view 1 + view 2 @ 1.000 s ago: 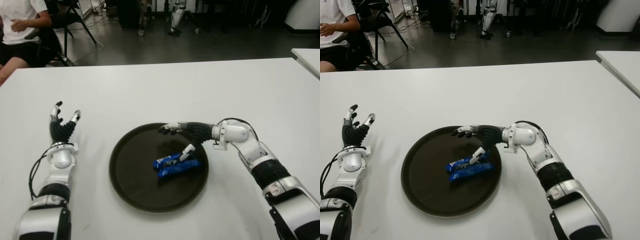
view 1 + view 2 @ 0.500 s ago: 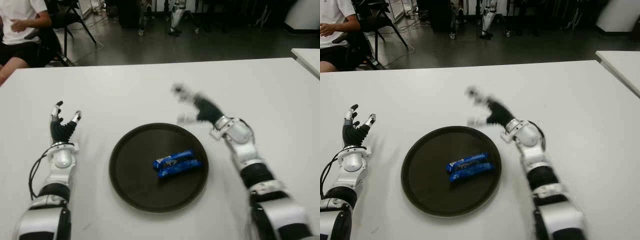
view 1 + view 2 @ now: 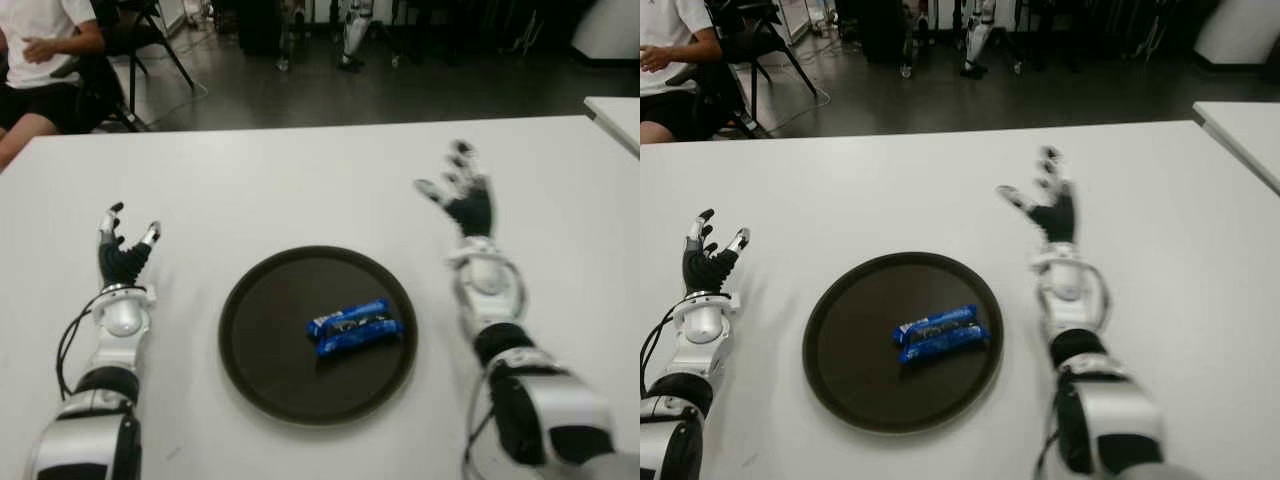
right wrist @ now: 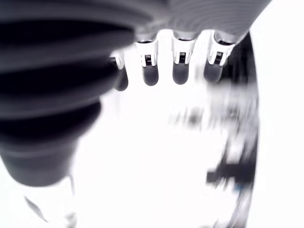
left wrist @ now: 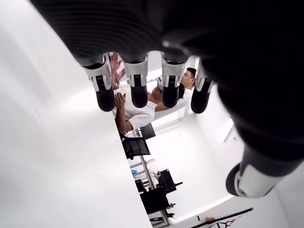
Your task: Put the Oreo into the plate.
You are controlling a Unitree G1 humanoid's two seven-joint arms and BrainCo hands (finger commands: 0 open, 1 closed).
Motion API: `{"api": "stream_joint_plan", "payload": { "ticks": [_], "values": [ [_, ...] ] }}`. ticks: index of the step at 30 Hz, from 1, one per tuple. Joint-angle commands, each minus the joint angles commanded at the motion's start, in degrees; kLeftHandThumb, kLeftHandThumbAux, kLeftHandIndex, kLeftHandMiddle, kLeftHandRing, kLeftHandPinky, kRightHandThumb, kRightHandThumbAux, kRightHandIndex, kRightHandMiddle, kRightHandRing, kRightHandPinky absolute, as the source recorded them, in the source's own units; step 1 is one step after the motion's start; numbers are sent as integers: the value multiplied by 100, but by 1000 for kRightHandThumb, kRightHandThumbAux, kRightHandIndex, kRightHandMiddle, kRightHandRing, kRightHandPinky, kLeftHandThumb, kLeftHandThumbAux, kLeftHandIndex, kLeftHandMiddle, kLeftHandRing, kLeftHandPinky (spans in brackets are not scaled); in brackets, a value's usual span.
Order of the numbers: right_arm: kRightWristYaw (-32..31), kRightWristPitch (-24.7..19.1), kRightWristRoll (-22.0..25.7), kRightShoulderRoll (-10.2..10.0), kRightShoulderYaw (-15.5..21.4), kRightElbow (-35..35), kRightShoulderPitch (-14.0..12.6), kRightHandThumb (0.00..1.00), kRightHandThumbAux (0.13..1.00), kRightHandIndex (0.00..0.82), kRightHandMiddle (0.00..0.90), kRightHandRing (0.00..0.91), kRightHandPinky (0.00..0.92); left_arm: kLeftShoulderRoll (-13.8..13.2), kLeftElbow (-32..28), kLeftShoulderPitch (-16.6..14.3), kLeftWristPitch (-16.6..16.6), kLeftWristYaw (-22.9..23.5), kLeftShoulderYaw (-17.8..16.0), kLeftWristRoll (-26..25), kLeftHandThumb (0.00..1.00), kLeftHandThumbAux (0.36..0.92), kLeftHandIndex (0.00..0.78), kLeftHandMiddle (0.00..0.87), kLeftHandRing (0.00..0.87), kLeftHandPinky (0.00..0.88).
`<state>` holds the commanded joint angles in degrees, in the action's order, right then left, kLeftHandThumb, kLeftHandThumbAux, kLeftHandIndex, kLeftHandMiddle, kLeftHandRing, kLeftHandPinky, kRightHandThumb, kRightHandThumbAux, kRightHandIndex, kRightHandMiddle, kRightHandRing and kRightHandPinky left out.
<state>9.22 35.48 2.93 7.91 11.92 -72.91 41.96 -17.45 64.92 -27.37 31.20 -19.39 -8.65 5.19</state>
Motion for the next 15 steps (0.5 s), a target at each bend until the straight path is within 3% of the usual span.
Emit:
{"api": "stream_joint_plan", "payload": {
  "ticks": [6,15],
  "values": [
    [144,-237,-3,67,119,-137,-17,0,711,2,0,0,0,-36,13,3,4,-21,61,75,0,650,0,0,0,0],
    [298,-348,-24,-56,121,-54,-19,0,703,22,0,0,0,-28,11,-5,55,131,5,-38,0,671,0,0,0,0]
  ]
}}
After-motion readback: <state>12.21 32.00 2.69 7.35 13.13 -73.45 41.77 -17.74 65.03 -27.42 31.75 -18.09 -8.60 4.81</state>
